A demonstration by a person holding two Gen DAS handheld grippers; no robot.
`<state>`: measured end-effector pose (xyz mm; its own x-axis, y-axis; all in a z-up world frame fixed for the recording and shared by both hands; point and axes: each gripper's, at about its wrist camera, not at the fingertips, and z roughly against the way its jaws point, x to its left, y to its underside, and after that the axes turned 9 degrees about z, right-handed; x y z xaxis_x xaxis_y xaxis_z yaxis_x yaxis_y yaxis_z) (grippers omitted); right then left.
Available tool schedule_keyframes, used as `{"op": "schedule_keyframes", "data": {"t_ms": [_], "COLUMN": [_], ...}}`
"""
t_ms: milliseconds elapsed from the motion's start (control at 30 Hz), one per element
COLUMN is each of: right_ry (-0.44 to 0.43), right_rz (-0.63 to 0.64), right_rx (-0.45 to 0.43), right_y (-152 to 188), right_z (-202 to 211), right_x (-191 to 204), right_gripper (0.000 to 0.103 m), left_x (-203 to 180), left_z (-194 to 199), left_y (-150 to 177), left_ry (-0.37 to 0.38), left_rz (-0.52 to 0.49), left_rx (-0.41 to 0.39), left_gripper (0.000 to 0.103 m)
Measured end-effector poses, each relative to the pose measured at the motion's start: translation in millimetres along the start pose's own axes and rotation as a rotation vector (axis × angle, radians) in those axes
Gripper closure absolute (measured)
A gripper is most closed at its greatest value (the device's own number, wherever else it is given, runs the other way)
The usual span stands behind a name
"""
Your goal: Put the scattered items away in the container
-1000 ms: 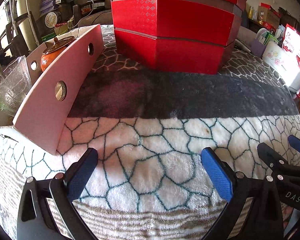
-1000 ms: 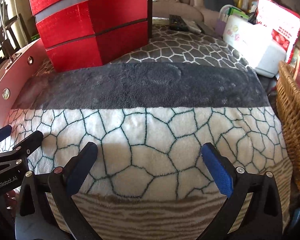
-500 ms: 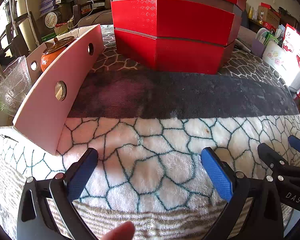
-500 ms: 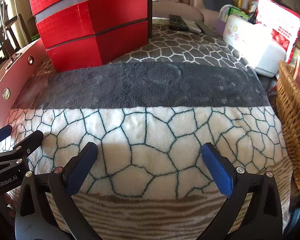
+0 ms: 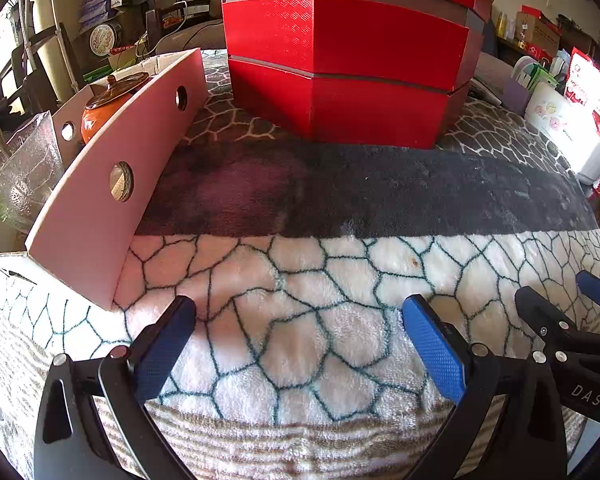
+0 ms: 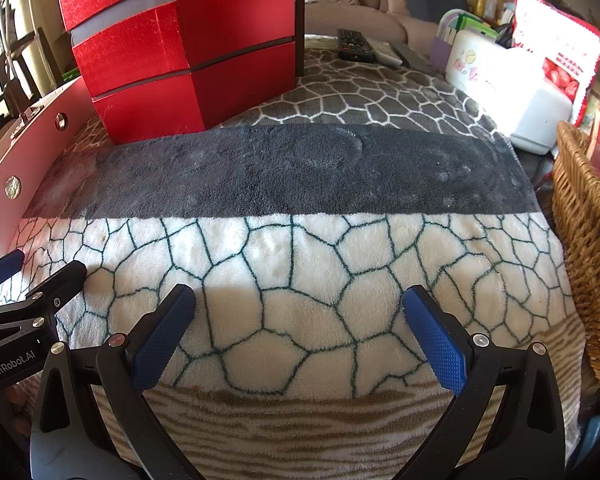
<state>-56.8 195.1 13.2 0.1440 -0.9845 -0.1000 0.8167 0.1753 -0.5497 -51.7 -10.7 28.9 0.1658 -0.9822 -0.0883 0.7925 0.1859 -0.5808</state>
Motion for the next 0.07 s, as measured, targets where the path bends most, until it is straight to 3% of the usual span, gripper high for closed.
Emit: {"op": "schedule_keyframes", "data": {"t_ms": [67], "right_ry": [0.000], "right_rz": [0.000], "right_rx": [0.000], "right_y": [-0.1], "right_z": [-0.1], "right_x": [-0.1], "right_gripper": [0.000], "left_x": [0.2], "left_z": [0.0], "left_y": [0.1], "left_ry": [0.000], "left_rz": [0.000], "left_rx": [0.000], "left_gripper": [0.000]}}
